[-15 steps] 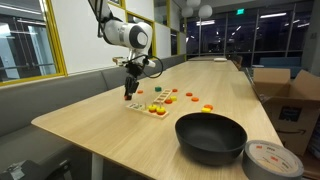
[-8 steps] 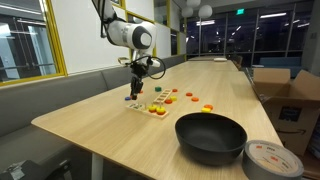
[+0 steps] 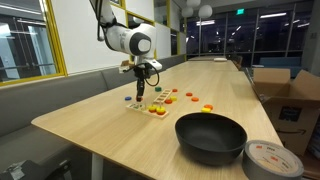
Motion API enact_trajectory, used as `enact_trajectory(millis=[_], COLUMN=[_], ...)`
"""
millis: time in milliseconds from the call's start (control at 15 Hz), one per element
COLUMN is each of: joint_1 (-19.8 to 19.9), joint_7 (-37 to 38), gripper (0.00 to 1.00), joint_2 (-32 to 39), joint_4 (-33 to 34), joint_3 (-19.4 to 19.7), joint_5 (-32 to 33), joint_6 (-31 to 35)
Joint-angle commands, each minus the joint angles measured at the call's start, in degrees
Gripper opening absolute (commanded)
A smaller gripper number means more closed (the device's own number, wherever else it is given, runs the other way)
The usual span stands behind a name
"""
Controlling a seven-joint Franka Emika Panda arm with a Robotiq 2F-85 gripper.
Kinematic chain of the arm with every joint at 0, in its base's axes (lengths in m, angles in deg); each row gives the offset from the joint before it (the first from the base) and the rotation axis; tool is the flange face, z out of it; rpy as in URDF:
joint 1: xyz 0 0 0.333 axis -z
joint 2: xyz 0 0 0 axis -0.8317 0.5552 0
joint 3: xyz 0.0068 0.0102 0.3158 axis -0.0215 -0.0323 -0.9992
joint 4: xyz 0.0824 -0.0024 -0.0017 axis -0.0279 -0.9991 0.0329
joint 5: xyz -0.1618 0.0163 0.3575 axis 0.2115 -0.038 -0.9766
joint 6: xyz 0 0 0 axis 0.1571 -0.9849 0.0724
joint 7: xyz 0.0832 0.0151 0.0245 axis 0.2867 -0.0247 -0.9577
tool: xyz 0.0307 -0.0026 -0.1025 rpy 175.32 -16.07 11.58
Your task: Pick up the orange object and put it on the wooden object
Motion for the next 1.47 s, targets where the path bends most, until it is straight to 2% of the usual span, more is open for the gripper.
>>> enact_trajectory(millis=[0, 400, 667, 1000, 1200, 1400], joint_1=[-0.9, -2.1, -5.1, -8.1, -9.2, -9.0], joint_7=[3.4, 8.3, 15.8, 24.3, 27.5, 28.0], gripper=[0.18, 0.18, 0.18, 0.18, 0.18, 0.18], joint_2=[-3.6, -9.2, -11.9, -14.0, -14.1, -13.4], joint_4=[-4.1, -9.4, -12.4, -14.1, -14.0, -13.5], joint_3=[0.9, 2.1, 3.6, 2.9, 2.0, 1.3], joint_5=[-0.2, 3.0, 12.0, 23.0, 26.6, 27.3], joint_6=[3.4, 6.0, 6.3, 5.1, 4.5, 3.8])
